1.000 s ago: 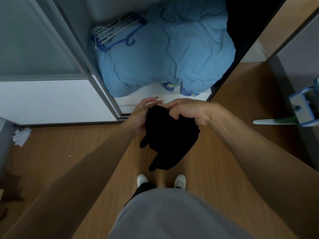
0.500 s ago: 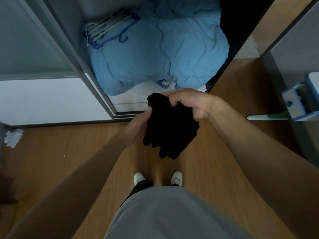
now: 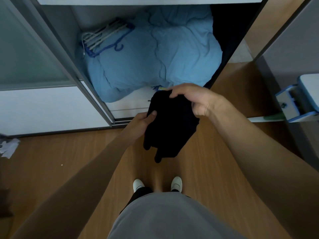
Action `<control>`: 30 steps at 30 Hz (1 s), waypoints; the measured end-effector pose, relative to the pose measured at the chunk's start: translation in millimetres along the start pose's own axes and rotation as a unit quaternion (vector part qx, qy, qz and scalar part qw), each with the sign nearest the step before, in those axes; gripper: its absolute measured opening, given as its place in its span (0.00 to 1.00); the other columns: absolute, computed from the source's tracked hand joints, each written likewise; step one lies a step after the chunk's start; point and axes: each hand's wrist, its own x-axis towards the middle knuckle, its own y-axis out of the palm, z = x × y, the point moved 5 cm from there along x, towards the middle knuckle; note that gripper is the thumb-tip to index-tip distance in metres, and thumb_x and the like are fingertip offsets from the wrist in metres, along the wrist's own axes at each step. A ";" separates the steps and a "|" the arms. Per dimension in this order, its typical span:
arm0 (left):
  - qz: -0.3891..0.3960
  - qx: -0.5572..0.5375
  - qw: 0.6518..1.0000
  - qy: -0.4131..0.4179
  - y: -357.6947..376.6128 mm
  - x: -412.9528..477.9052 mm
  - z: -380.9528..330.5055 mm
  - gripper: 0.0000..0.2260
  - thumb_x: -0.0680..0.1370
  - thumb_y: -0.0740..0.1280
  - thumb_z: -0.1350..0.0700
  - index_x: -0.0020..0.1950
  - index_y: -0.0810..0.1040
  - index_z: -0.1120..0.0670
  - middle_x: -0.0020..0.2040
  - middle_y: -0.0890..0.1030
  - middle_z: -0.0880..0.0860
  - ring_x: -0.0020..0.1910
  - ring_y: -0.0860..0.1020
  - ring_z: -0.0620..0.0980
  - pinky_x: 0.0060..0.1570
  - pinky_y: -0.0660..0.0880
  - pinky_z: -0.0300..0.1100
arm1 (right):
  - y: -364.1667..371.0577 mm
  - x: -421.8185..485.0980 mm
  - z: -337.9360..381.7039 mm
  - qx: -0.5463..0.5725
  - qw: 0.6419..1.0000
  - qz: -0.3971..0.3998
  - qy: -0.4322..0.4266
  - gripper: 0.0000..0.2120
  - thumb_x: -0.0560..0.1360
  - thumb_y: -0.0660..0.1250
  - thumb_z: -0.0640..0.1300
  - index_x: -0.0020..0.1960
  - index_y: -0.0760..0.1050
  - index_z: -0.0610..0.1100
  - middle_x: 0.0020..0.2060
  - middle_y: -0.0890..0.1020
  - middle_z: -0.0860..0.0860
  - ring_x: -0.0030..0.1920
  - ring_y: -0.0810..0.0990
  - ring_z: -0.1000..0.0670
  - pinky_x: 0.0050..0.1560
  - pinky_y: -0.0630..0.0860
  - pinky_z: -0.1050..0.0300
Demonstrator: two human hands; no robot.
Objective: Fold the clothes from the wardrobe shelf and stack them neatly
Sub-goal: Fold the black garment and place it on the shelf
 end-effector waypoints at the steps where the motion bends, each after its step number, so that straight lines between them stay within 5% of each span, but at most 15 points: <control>1: -0.008 -0.013 1.000 -0.006 -2.4 0.7 -0.7 0.19 0.83 0.62 0.45 0.54 0.83 0.60 0.48 0.84 0.59 0.47 0.83 0.54 0.50 0.74 0.43 | -5.1 -1.0 5.8 0.003 1.000 0.000 -0.013 0.12 0.77 0.64 0.34 0.56 0.83 0.41 0.50 0.85 0.42 0.47 0.85 0.47 0.47 0.83 0.55; 4: -0.023 -0.058 0.998 -0.024 -5.3 0.3 -8.1 0.15 0.83 0.63 0.49 0.43 0.85 0.54 0.39 0.83 0.53 0.39 0.82 0.49 0.41 0.75 0.39 | -23.7 -1.8 24.6 0.092 0.994 -0.025 -0.050 0.12 0.79 0.66 0.37 0.62 0.80 0.38 0.53 0.85 0.42 0.50 0.85 0.47 0.52 0.83 0.57; 7: -0.039 -0.125 0.991 -0.023 -4.9 0.1 -21.3 0.15 0.82 0.65 0.51 0.55 0.82 0.63 0.47 0.84 0.58 0.46 0.83 0.53 0.45 0.80 0.41 | -49.3 5.9 27.9 0.245 0.964 -0.052 -0.090 0.16 0.79 0.67 0.48 0.62 0.77 0.41 0.52 0.85 0.44 0.50 0.84 0.46 0.55 0.82 0.51; 10: -0.061 -0.172 0.983 -0.014 -2.9 -1.1 -38.5 0.17 0.82 0.65 0.52 0.61 0.80 0.64 0.55 0.84 0.60 0.54 0.83 0.55 0.50 0.80 0.41 | -61.5 15.8 -12.7 0.097 0.987 -0.121 -0.035 0.26 0.75 0.65 0.66 0.62 0.77 0.47 0.54 0.85 0.47 0.51 0.85 0.49 0.48 0.81 0.53; 13: -0.079 -0.189 0.979 -0.005 -4.5 -1.9 -52.7 0.17 0.81 0.66 0.51 0.59 0.80 0.65 0.51 0.85 0.59 0.51 0.84 0.55 0.47 0.80 0.41 | -49.7 23.7 -74.9 0.036 0.994 -0.051 0.085 0.42 0.69 0.61 0.76 0.65 0.76 0.43 0.59 0.83 0.45 0.57 0.82 0.43 0.61 0.75 0.44; 16: -0.078 -0.203 0.976 0.002 -8.8 -3.8 -59.1 0.15 0.81 0.65 0.51 0.56 0.80 0.62 0.48 0.85 0.57 0.49 0.84 0.53 0.47 0.80 0.40 | -39.4 25.8 -101.9 0.037 0.991 0.015 0.127 0.47 0.62 0.67 0.77 0.66 0.77 0.41 0.57 0.84 0.44 0.58 0.83 0.42 0.63 0.74 0.40; 22: -0.067 -0.230 0.971 0.015 -10.9 -5.8 -63.8 0.19 0.82 0.64 0.49 0.66 0.76 0.62 0.61 0.82 0.58 0.61 0.81 0.54 0.61 0.77 0.45 | -29.1 24.2 -101.9 0.013 0.991 -0.026 0.134 0.50 0.55 0.70 0.80 0.67 0.74 0.48 0.61 0.82 0.44 0.58 0.82 0.43 0.62 0.76 0.41; 25: -0.074 -0.228 0.971 0.026 -9.2 -5.0 -70.4 0.19 0.82 0.63 0.50 0.66 0.76 0.62 0.60 0.83 0.59 0.60 0.81 0.53 0.58 0.79 0.43 | -19.1 24.4 -104.1 0.107 0.988 -0.009 0.116 0.36 0.67 0.70 0.71 0.65 0.76 0.47 0.58 0.84 0.47 0.61 0.80 0.45 0.59 0.77 0.46; 28: -0.105 -0.186 0.977 0.012 -11.6 -5.7 -74.6 0.17 0.82 0.63 0.50 0.63 0.78 0.63 0.54 0.85 0.58 0.54 0.84 0.53 0.49 0.80 0.41 | -14.6 22.2 -93.5 0.204 0.977 -0.022 0.049 0.13 0.78 0.68 0.52 0.58 0.81 0.46 0.50 0.87 0.49 0.50 0.85 0.50 0.46 0.81 0.54; 30: -0.118 -0.141 0.983 -0.005 -17.8 -5.6 -73.8 0.16 0.83 0.63 0.50 0.59 0.79 0.62 0.48 0.86 0.56 0.48 0.85 0.53 0.44 0.80 0.40 | -23.3 15.5 -69.9 0.241 0.970 -0.028 -0.005 0.08 0.79 0.67 0.46 0.56 0.81 0.44 0.47 0.87 0.48 0.45 0.86 0.49 0.45 0.83 0.55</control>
